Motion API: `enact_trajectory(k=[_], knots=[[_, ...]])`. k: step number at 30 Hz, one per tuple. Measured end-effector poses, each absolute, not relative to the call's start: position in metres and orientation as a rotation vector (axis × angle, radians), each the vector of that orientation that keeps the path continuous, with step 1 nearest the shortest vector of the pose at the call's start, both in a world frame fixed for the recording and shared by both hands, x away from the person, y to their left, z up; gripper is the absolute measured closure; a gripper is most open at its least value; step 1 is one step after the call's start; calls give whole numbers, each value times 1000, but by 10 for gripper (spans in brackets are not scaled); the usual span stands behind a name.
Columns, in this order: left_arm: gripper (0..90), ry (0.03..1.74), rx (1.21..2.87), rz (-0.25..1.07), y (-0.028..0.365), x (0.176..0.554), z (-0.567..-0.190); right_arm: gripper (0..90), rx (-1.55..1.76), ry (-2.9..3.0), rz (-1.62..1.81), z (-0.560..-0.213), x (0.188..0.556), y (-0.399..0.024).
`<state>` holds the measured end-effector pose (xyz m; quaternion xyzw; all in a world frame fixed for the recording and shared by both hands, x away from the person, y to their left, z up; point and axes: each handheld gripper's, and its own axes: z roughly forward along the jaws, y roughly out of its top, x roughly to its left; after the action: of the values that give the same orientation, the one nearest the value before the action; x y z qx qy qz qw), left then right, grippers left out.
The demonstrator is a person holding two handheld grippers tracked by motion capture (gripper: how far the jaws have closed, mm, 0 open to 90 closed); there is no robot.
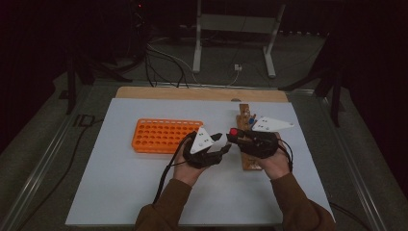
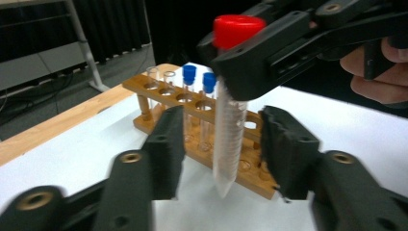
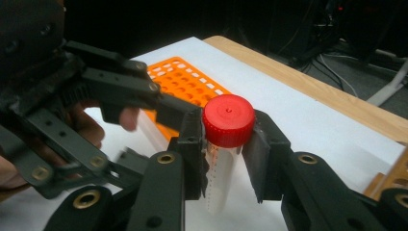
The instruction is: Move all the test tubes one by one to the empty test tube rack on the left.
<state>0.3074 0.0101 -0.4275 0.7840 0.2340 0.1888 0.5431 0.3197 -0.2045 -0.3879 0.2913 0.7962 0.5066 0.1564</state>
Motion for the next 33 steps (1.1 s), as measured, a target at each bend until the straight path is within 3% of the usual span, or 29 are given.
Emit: enact_trajectory(k=[7,15,21,24,33], knots=[[693,547,1881,416,7,311,-430,707,827,2298,1464,-391,320,-200],[748,536,1893,414,6,313,-433,699,828,2309,1468,-394,320,-199],[751,565,1896,430,12,318,-433,327,849,2274,1529,-393,318,-206],[752,584,1881,437,16,321,-432,197,868,2241,1497,-393,317,-210],[751,632,1866,468,30,329,-432,17,940,2159,1456,-404,314,-230]])
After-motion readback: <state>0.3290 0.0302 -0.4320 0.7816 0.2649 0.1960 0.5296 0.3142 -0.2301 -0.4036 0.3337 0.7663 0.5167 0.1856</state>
